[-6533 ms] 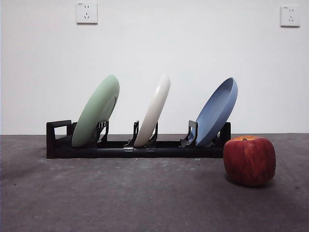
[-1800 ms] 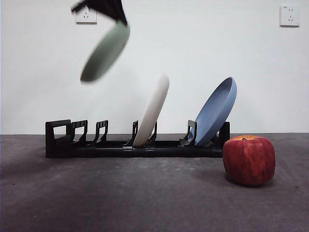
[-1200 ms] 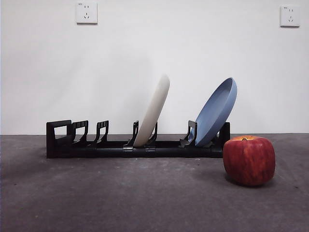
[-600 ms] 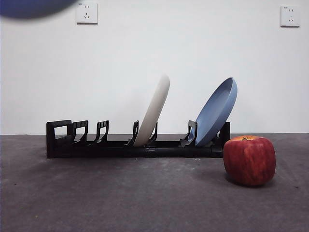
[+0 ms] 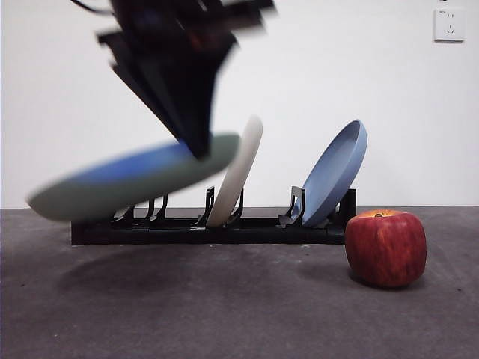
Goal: Take the green plate from the plate rack,put the plate on the table,take the apple from the table,put the apple in the plate
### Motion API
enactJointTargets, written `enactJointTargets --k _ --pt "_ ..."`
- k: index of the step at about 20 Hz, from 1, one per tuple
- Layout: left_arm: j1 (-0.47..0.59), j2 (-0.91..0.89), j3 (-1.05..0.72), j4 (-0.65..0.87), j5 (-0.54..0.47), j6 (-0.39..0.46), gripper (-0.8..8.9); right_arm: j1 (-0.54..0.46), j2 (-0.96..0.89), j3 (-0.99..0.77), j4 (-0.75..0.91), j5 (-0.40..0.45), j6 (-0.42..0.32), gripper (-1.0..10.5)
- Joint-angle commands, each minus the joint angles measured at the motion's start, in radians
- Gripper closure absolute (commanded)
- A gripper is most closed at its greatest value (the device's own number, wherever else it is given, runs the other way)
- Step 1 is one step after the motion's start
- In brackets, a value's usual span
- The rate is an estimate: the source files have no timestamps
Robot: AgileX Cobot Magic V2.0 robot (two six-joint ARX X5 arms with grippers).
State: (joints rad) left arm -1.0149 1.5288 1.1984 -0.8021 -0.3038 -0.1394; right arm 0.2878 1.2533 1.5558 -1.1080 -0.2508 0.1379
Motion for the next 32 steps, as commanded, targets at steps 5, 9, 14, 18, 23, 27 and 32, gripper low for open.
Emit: enactJointTargets --k 5,9,14,18,23,27,32 --pt "0.002 0.200 -0.002 0.096 -0.004 0.027 8.23 0.001 0.002 0.006 -0.002 0.019 -0.008 4.5" --pt "0.002 0.276 -0.002 0.142 0.008 0.036 8.23 0.001 0.002 0.006 -0.022 0.028 -0.008 4.5" --pt "0.017 0.306 -0.002 0.146 0.075 0.037 8.13 0.001 0.002 0.006 -0.023 0.028 -0.008 4.5" --pt "0.045 0.306 -0.002 0.141 0.075 0.027 6.43 0.001 0.002 0.006 -0.024 0.028 -0.008 4.5" --pt "0.081 0.297 -0.002 0.137 0.076 0.010 6.15 0.001 0.002 0.006 -0.047 0.028 -0.011 4.5" --pt "0.072 0.179 -0.002 0.113 0.151 0.013 6.14 0.001 0.002 0.006 -0.064 0.028 -0.029 4.5" --pt "0.058 -0.176 0.000 0.114 0.335 0.013 6.15 0.001 0.002 0.004 -0.135 0.052 -0.060 4.5"
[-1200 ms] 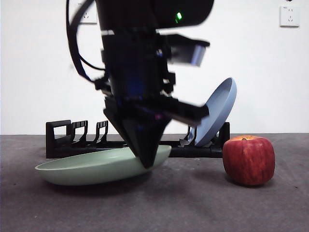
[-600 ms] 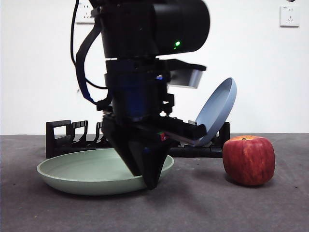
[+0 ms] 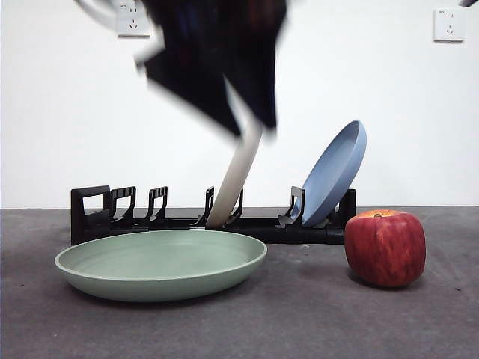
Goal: Take the green plate from the plate rack,put the plate on the table,take the apple from the table,put the apple in the plate
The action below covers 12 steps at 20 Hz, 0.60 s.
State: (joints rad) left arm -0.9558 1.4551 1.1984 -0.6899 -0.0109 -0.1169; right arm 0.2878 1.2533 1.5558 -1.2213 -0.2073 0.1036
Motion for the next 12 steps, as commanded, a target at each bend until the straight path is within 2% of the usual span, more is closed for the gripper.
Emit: enactJointTargets --k 1,6,8,12 --pt "-0.001 -0.183 0.000 0.002 0.053 -0.010 6.15 0.001 0.002 0.003 -0.048 0.022 -0.030 4.5" --pt "0.033 -0.540 0.000 -0.008 0.053 -0.010 6.15 0.058 -0.046 -0.081 -0.077 0.046 -0.029 4.5" --pt "0.057 -0.651 0.003 -0.040 0.060 -0.033 6.15 0.112 -0.103 -0.185 -0.030 0.086 0.022 4.5" --pt "0.089 -0.787 0.047 -0.235 0.070 -0.053 6.15 0.267 -0.223 -0.438 0.108 0.202 0.191 4.5"
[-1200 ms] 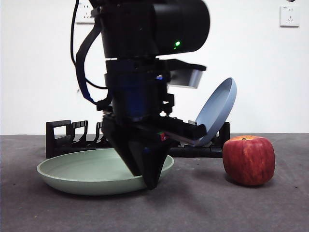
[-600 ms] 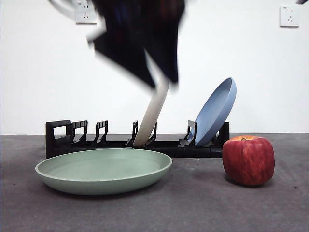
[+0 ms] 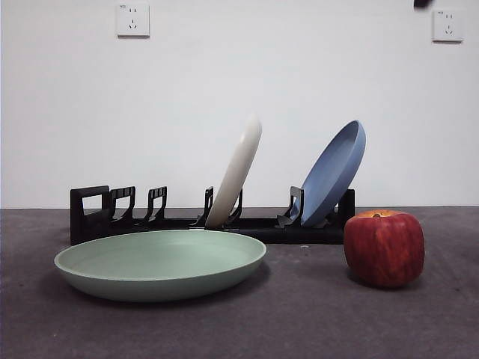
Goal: Take the green plate from the plate rack,put the plate on the table,take the apple from the table,put the apple in the plate
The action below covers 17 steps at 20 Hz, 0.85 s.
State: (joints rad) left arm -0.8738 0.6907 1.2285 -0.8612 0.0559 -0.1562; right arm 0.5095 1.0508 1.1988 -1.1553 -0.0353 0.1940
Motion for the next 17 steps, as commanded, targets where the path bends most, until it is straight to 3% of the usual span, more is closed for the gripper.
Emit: enactJointTargets --k 1,5,10,17 --pt "0.007 -0.039 0.035 -0.121 -0.004 -0.019 6.15 0.080 -0.034 -0.134 0.079 0.054 0.133 4.5" --pt "0.007 -0.111 0.068 -0.215 -0.031 -0.046 6.15 0.166 0.003 -0.272 0.227 0.129 0.181 4.5" --pt "0.006 -0.204 0.069 -0.223 -0.056 -0.079 6.15 0.170 0.130 -0.286 0.358 0.221 0.151 4.5" --pt "0.006 -0.298 0.084 -0.292 -0.056 -0.157 6.15 0.163 0.329 -0.276 0.550 0.282 0.135 4.5"
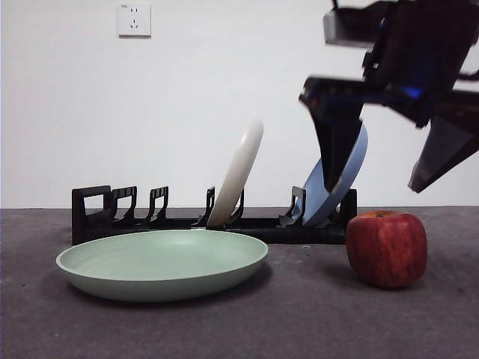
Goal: Take the green plate from the plate rack,put the plate on the table,take the apple from the table,put the apple in the plate
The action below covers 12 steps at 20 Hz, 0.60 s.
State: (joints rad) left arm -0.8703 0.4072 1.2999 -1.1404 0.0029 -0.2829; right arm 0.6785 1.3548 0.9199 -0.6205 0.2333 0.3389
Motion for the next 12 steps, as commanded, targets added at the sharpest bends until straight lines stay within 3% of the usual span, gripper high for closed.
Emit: enactJointTargets --k 1,5,10,12 --pt "0.003 -0.017 0.023 -0.028 -0.003 -0.032 6.15 -0.014 0.040 0.006 0.025 0.013 -0.011 4.5" --pt "0.003 -0.018 0.085 -0.080 -0.003 -0.047 6.15 -0.067 0.094 0.010 0.033 0.000 -0.029 4.5" --pt "0.003 -0.018 0.116 -0.105 -0.003 -0.048 6.15 -0.135 0.135 0.010 0.025 -0.142 -0.055 4.5" --pt "0.003 -0.018 0.116 -0.117 -0.003 -0.047 6.15 -0.142 0.149 0.010 0.018 -0.159 -0.059 4.5"
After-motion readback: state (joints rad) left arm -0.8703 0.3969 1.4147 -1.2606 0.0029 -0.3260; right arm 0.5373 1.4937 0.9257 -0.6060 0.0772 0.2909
